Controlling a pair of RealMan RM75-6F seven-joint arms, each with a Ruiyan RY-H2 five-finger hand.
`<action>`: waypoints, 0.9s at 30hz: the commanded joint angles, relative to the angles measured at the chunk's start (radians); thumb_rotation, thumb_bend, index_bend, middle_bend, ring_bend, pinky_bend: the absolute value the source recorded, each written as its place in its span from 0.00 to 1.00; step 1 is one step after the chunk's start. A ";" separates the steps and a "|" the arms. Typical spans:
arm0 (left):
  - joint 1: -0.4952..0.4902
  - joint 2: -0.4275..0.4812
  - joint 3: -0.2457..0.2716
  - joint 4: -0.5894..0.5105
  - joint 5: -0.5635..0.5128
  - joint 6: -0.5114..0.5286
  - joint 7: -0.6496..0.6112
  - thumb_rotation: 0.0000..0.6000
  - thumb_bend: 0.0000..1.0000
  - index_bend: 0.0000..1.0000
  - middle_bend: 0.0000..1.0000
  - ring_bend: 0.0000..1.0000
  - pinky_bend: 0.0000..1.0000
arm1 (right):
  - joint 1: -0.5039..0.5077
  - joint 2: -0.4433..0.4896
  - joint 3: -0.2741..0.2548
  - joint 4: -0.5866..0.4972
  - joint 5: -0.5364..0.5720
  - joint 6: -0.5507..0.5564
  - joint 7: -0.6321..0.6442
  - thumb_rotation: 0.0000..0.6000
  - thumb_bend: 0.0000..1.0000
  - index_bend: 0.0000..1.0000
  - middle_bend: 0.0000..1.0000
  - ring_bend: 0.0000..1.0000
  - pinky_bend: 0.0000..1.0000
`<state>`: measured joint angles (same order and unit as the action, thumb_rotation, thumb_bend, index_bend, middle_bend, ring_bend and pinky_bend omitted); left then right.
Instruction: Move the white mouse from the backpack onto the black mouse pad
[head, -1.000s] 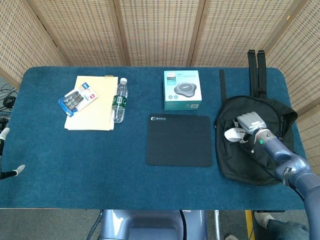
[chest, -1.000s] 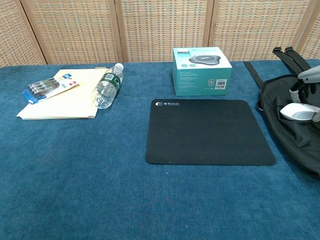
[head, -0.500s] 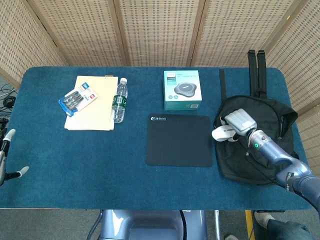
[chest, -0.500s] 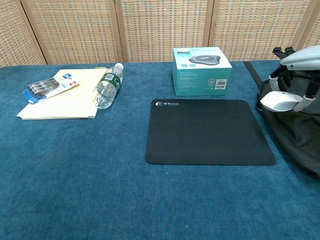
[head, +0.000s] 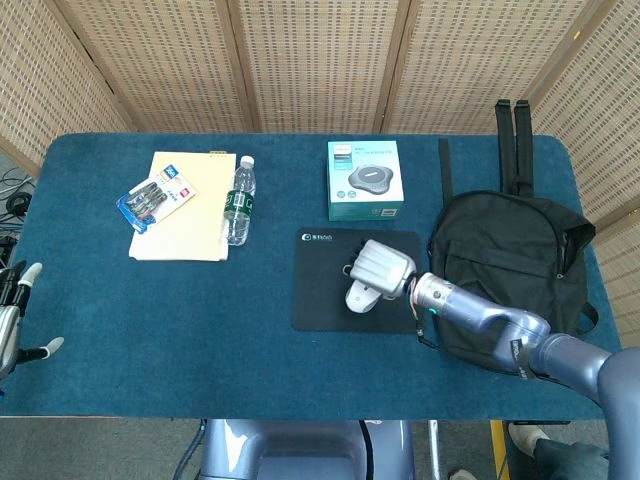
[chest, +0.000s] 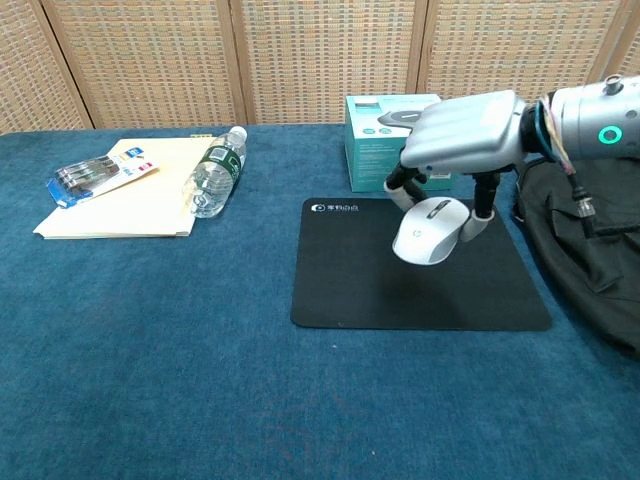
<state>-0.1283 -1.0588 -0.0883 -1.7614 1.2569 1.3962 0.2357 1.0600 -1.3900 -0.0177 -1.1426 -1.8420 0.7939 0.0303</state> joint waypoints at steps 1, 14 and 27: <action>-0.004 -0.005 -0.005 0.004 -0.015 -0.006 0.007 1.00 0.00 0.00 0.00 0.00 0.00 | 0.079 -0.066 -0.085 0.103 -0.122 0.054 0.119 1.00 0.90 0.64 0.59 0.43 0.41; -0.018 -0.021 -0.022 0.016 -0.075 -0.022 0.040 1.00 0.00 0.00 0.00 0.00 0.00 | 0.180 -0.185 -0.208 0.390 -0.238 0.142 0.292 1.00 0.96 0.65 0.60 0.43 0.42; -0.035 -0.026 -0.031 0.031 -0.112 -0.052 0.043 1.00 0.00 0.00 0.00 0.00 0.00 | 0.161 -0.312 -0.274 0.664 -0.240 0.189 0.334 1.00 0.94 0.62 0.49 0.40 0.42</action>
<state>-0.1628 -1.0844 -0.1189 -1.7310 1.1450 1.3447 0.2790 1.2293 -1.6776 -0.2750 -0.5166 -2.0816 0.9705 0.3604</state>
